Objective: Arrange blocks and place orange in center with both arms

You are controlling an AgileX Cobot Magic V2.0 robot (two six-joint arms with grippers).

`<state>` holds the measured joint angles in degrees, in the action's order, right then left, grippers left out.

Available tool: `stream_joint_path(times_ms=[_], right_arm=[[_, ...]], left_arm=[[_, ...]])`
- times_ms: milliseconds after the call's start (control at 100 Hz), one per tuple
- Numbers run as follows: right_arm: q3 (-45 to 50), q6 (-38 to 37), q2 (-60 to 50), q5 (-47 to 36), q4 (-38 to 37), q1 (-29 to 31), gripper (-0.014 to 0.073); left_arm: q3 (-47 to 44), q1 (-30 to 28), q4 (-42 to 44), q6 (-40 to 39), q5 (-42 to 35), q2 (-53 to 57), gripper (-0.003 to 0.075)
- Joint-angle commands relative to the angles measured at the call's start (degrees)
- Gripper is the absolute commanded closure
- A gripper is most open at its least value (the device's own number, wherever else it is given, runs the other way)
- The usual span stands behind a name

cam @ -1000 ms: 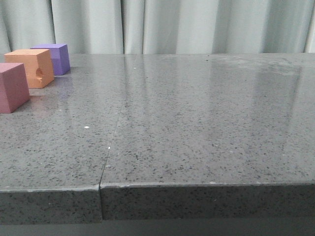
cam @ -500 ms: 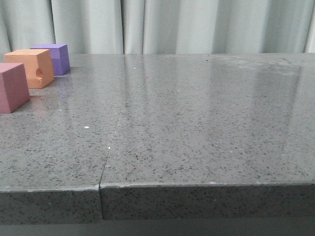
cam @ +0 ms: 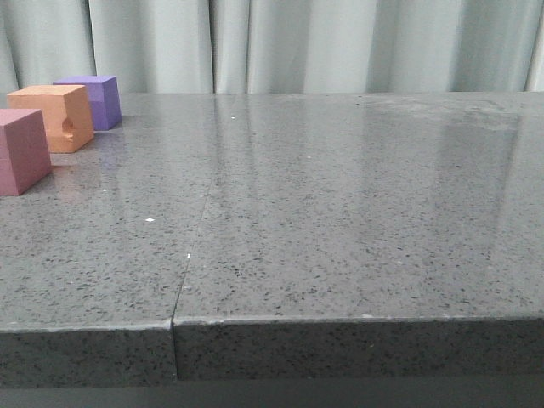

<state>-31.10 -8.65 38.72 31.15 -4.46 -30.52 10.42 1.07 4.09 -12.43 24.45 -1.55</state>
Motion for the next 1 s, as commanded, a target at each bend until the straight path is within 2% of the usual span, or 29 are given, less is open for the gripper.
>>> stream_joint_path(times_ms=[0, 370, 410, 990], right_arm=[[-1.4, 0.5, -0.2, -3.6, -0.8, 0.2, 0.0662], [-1.4, 0.5, -0.2, -3.5, -0.8, 0.2, 0.0662], [-1.4, 0.5, -0.2, -3.6, -0.8, 0.2, 0.0662], [-1.4, 0.5, -0.2, -3.6, -0.8, 0.2, 0.0662]], left_arm=[[-0.4, -1.7, -0.6, 5.1, -9.7, 0.6, 0.0741], [-13.0, -2.8, -0.6, 7.6, -27.1, 3.5, 0.0741], [-12.7, -2.8, -0.6, 7.7, -24.5, 3.5, 0.0741], [-12.7, -2.7, -0.7, 7.7, -25.0, 3.5, 0.0741]])
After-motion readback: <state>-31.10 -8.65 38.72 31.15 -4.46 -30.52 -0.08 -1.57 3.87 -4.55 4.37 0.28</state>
